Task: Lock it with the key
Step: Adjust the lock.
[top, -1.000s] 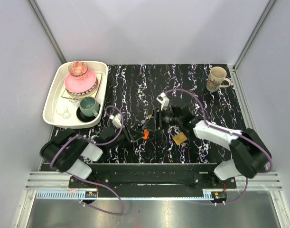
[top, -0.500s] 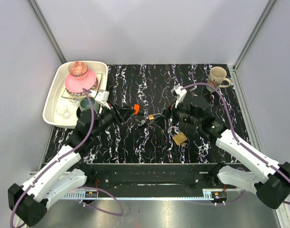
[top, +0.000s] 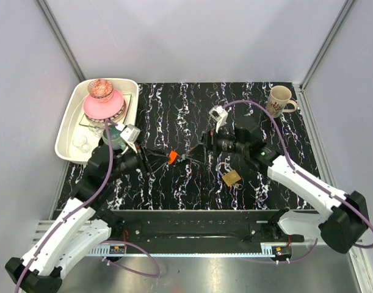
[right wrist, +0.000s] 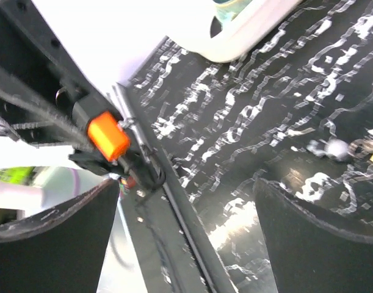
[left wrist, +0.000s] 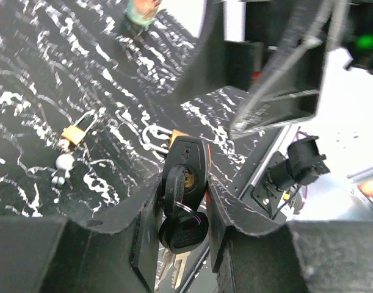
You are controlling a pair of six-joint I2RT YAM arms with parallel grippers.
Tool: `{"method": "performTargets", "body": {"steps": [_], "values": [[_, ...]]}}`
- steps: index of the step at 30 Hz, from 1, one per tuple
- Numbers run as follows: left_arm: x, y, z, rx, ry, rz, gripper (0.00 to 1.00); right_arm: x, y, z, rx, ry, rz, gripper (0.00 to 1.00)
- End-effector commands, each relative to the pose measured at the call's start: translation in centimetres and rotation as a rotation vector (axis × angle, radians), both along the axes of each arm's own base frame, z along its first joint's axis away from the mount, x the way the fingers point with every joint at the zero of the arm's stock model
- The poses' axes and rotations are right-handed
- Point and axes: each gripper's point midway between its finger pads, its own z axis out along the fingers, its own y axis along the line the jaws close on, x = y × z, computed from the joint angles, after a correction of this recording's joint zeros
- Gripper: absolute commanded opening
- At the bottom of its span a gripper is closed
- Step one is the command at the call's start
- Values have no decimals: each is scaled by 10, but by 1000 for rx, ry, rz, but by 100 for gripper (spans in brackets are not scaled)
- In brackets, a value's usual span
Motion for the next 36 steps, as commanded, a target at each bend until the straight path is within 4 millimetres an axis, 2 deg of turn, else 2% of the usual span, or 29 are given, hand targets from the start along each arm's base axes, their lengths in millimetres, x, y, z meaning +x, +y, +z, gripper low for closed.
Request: {"method": "performTargets", "body": {"steps": [1, 4, 8, 11, 12, 15, 18, 22, 24, 26, 36], "values": [[-30, -3, 64, -98, -283, -138, 0, -17, 28, 51, 190, 104, 147, 97], [-38, -1, 69, -103, -332, -157, 0, -20, 35, 56, 224, 187, 185, 97], [-45, 1, 82, -115, -406, -170, 0, -20, 46, 57, 248, 344, 210, 89], [-39, 5, 84, -100, -433, -131, 0, -30, 51, 68, 318, 439, 284, 85], [-38, 5, 84, -98, -436, -124, 0, -34, 52, 76, 348, 423, 321, 85], [-35, 9, 92, -106, -471, -90, 0, -36, 53, 76, 342, 480, 335, 85], [-32, 13, 99, -119, -508, -54, 0, -38, 54, 73, 343, 514, 342, 85], [-32, 11, 104, -126, -541, -67, 0, -34, 57, 55, 315, 590, 328, 85], [-32, 8, 106, -130, -549, -85, 0, -37, 58, 58, 339, 591, 357, 84], [-35, 6, 110, -140, -567, -104, 0, -35, 60, 52, 344, 633, 362, 83], [-28, 8, 109, -114, -590, -75, 0, -45, 59, 70, 388, 626, 448, 76]]}}
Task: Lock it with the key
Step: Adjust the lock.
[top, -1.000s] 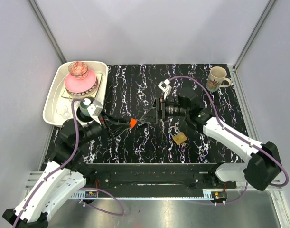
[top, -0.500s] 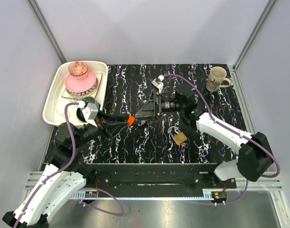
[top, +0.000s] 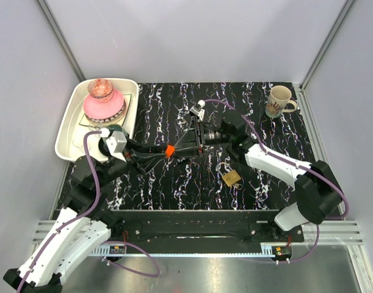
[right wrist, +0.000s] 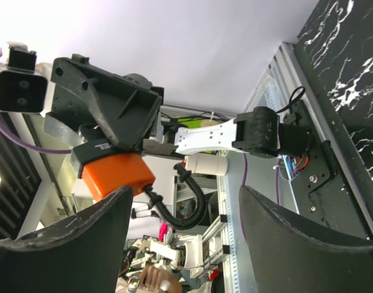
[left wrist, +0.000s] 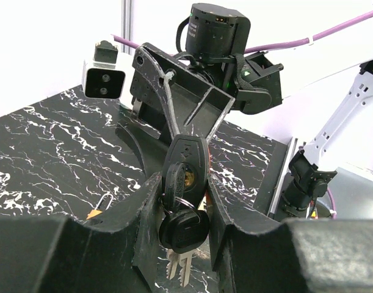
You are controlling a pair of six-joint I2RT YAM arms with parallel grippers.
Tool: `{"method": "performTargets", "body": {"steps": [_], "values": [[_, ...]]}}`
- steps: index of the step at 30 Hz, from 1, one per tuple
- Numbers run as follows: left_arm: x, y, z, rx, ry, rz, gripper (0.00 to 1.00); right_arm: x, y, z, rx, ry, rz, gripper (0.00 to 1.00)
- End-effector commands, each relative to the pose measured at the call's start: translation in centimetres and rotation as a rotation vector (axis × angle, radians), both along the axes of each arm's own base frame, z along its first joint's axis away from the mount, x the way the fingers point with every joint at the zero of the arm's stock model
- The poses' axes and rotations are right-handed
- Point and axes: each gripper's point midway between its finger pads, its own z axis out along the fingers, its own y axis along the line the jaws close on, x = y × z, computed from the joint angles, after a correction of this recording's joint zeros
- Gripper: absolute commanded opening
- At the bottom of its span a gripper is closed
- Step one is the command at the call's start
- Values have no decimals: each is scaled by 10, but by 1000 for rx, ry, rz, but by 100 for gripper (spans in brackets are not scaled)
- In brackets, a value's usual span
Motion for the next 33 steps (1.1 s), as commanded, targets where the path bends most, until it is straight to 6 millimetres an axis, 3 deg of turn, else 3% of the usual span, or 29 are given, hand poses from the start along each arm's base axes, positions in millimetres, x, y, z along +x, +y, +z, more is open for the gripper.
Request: {"method": "performTargets", "body": {"steps": [1, 6, 11, 16, 17, 18, 20, 23, 33], "values": [[-1, 6, 33, -49, -149, 28, 0, -15, -3, 27, 91, -24, 76, 72], [5, 12, 31, -63, -157, 85, 0, -20, -4, 32, 164, 5, 122, 59], [10, 17, 30, -87, -164, 128, 0, -21, 0, 24, 96, -6, 95, 59], [15, 16, 30, -118, -134, 134, 0, -23, -5, 33, 81, -135, 59, 59], [14, 15, 32, -128, -136, 127, 0, -20, -5, 24, 26, -110, 33, 60], [16, 12, 31, -129, -116, 117, 0, -20, -7, 29, 26, -200, 18, 60], [16, 9, 29, -128, -110, 97, 0, -18, -8, 25, -18, -210, -7, 61], [17, 8, 29, -143, -102, 94, 0, -20, -10, 33, 8, -250, -11, 61], [8, 11, 38, -248, -103, 76, 0, -13, -9, 22, 75, -145, -92, 62]]}}
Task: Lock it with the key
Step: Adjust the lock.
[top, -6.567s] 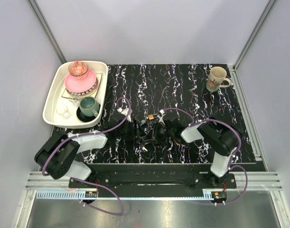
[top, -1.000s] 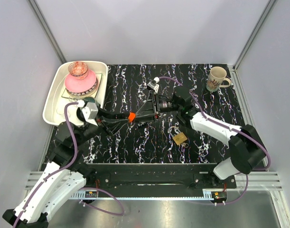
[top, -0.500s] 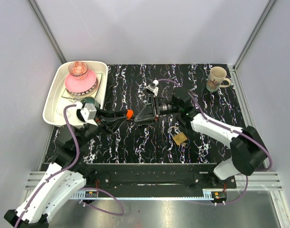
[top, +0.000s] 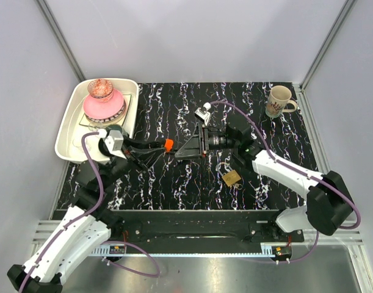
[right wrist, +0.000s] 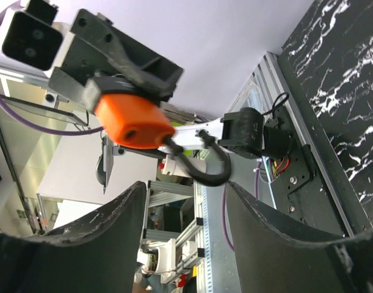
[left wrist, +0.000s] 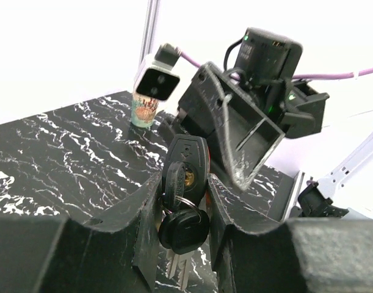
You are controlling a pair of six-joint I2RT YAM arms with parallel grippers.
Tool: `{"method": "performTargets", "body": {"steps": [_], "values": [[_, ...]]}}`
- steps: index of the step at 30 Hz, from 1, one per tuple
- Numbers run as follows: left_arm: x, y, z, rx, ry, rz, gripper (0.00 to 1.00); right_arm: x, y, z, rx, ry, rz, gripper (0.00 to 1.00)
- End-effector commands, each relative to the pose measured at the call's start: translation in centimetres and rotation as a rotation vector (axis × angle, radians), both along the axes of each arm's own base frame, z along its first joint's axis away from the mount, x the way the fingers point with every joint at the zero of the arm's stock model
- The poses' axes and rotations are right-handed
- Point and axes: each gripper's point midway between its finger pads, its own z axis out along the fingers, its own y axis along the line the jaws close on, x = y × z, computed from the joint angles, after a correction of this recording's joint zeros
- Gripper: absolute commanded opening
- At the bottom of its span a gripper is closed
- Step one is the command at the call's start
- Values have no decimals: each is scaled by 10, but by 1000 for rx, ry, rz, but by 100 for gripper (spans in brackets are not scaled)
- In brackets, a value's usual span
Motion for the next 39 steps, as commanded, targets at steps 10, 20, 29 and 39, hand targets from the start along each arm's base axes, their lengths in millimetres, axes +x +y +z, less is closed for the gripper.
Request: {"method": "performTargets", "body": {"steps": [10, 20, 29, 39], "values": [[-16, 6, 44, -183, -109, -33, 0, 12, -11, 14, 26, -154, -188, 74], [-15, 3, 48, -221, -93, -52, 0, -2, -10, 14, 56, -221, -167, 80], [-16, -3, 44, -212, -59, -90, 0, 2, -4, 11, 36, -273, -185, 66], [-15, -5, 34, -179, -38, -94, 0, -3, 2, 13, 58, -259, -142, 40]]}}
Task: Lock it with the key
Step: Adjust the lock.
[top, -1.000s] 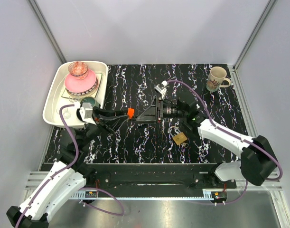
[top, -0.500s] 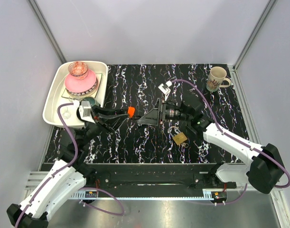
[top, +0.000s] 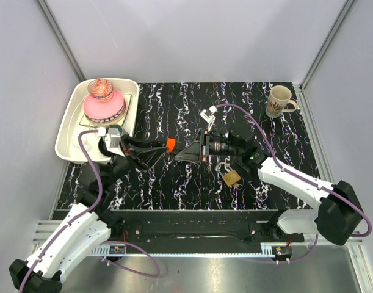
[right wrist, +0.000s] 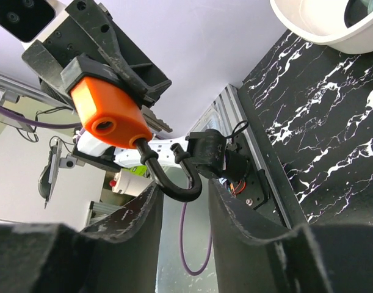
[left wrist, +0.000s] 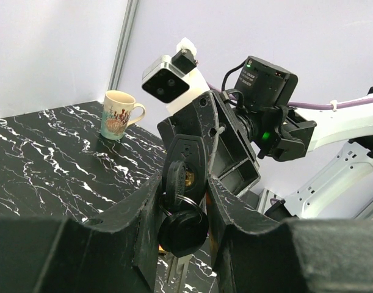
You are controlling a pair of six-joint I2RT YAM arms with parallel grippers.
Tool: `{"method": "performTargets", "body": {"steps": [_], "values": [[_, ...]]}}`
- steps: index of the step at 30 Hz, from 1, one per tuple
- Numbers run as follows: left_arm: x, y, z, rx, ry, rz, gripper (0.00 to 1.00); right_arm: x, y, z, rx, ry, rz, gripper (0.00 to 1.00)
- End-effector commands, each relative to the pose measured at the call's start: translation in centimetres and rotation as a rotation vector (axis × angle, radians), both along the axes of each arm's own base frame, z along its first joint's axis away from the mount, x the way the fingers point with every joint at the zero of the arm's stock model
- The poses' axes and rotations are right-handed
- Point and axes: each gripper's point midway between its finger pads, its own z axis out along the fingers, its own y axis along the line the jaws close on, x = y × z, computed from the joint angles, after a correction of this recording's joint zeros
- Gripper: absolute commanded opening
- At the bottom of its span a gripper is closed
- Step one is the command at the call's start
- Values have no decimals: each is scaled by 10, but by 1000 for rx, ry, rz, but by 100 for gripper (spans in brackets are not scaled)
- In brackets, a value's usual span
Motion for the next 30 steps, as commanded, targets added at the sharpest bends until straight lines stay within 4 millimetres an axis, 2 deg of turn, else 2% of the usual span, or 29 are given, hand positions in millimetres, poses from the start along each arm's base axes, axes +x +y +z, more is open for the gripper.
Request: {"method": "performTargets", "body": {"steps": [1, 4, 12, 24, 30], "values": [[-8, 3, 20, -26, -84, -7, 0, -6, 3, 25, 71, -62, 30, 36], [-8, 3, 16, -12, -81, -8, 0, -8, 1, 28, 85, -69, 32, 34], [-7, 4, 11, 4, -58, 2, 0, -13, -6, 40, 82, -161, 26, 36], [11, 1, -13, 45, 32, 42, 0, -35, -15, 68, 183, -257, 107, 38], [6, -2, -15, 57, 25, 11, 0, -31, -18, 73, 194, -276, 58, 40]]}}
